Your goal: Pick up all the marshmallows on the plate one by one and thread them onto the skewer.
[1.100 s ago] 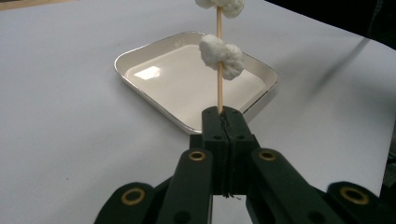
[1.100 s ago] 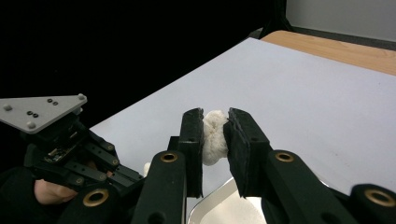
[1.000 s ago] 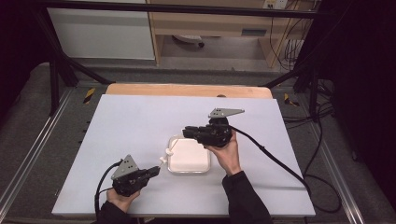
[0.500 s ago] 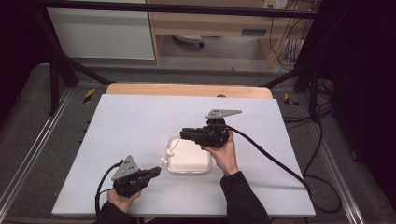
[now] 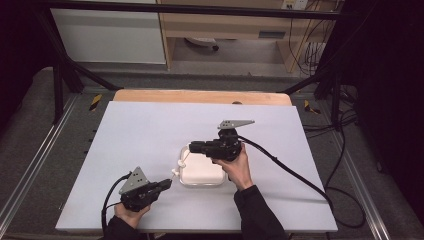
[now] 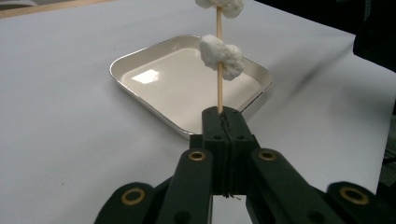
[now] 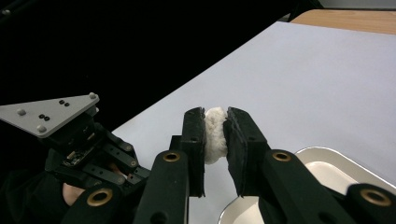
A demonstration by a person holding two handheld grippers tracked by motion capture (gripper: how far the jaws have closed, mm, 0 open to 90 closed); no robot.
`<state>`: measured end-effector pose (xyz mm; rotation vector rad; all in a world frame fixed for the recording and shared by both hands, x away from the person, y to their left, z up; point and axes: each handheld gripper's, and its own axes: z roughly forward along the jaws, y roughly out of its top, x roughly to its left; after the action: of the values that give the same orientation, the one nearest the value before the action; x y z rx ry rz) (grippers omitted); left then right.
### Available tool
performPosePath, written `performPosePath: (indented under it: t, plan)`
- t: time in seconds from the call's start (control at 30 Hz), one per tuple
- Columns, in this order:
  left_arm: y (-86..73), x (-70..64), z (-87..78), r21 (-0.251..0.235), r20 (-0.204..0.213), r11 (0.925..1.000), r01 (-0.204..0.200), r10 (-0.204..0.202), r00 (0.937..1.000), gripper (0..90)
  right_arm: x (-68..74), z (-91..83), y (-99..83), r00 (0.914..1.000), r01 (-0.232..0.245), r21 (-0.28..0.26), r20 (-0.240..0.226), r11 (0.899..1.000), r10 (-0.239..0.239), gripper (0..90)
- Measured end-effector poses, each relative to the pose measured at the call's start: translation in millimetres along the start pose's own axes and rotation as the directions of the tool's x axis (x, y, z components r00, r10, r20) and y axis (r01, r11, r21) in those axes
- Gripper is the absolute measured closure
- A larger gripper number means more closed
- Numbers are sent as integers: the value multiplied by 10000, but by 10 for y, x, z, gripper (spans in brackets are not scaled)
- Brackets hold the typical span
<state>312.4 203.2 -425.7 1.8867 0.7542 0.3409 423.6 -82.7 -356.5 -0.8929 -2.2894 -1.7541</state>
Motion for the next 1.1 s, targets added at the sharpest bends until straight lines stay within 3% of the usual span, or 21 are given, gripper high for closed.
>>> performPosePath:
  t: [0.57, 1.1]
  plan:
    - [-14, -54, 9, -253, -147, 9995, -168, 164, 9998, 892, 35, 14, -62, 9975, -326, -328, -645, 9989, 304, 809]
    - [-8, -90, 19, -147, -289, 9995, -285, 280, 9992, 894, 59, 44, -105, 9966, -282, -278, -777, 9992, 259, 817]
